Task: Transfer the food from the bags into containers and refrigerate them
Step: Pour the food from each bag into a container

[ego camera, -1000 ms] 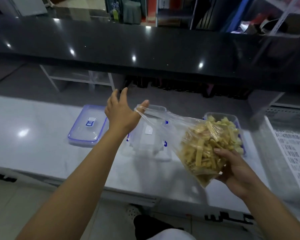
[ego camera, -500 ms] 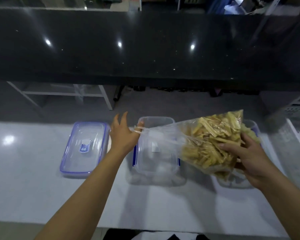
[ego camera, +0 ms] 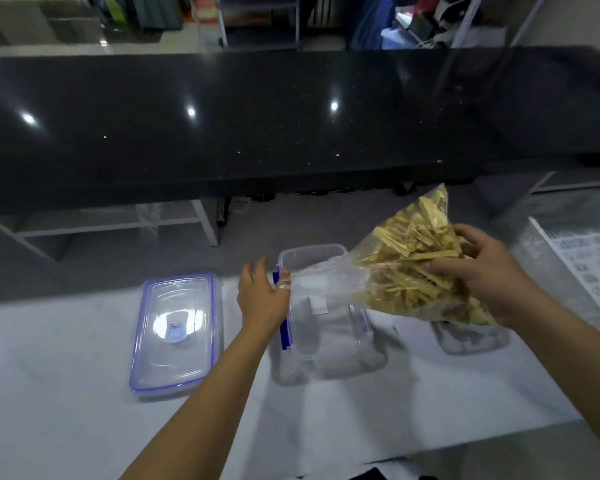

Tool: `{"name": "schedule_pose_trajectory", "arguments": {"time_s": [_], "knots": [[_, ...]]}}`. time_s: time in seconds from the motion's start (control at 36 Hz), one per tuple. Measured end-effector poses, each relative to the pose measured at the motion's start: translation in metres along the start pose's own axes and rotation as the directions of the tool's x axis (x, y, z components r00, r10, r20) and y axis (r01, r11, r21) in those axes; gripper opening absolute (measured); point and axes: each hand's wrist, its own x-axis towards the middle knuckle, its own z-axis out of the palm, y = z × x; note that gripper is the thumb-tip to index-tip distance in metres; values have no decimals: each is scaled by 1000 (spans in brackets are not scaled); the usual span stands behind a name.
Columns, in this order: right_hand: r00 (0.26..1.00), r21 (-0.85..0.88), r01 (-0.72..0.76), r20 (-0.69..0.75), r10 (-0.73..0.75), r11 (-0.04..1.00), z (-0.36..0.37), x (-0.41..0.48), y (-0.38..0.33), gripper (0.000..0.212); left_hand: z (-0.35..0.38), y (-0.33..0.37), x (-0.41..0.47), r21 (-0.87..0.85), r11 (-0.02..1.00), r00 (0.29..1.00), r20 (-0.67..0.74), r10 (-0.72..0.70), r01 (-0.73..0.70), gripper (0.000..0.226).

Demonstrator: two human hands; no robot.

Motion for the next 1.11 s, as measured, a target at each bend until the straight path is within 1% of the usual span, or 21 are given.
{"name": "schedule_pose_trajectory", "arguments": {"time_s": [0.14,0.22,0.33,0.42,0.53,0.67,0.81,0.92,1.03,1.11], "knots": [[997,-104,73,-21,-75,992,4,-4,-10,43,2,0,-9,-56,995,996,5,84,-84,43],[997,-140,62,-38,-68,988,9,-5,-11,42,0,1,-10,-54,993,994,9,109,-108,42],[996,-160,50,-66,-61,986,14,-7,-13,42,-3,-1,-8,-48,993,992,53,115,-112,45],[994,-171,55,-85,-71,984,15,-9,-18,43,-4,-3,-7,-28,989,987,70,145,-143,45],[994,-188,54,-86,-71,981,18,-10,-27,43,-5,-4,-6,-23,986,981,101,168,-167,46],[994,-237,63,-70,-81,970,30,-9,-37,42,-6,-8,-8,75,954,947,164,276,-291,52],[993,-254,106,-26,-116,961,43,-10,-48,41,-3,-13,-13,150,911,913,202,354,-385,45],[991,-272,127,-15,-136,954,51,-8,-52,38,-4,-14,-16,101,909,898,235,372,-404,42],[992,-282,121,1,-126,952,63,-1,-51,31,-14,-9,-16,72,906,884,265,386,-417,32],[994,-296,111,11,-113,949,70,3,-50,25,-27,-2,-16,52,905,869,308,387,-422,30]]}}
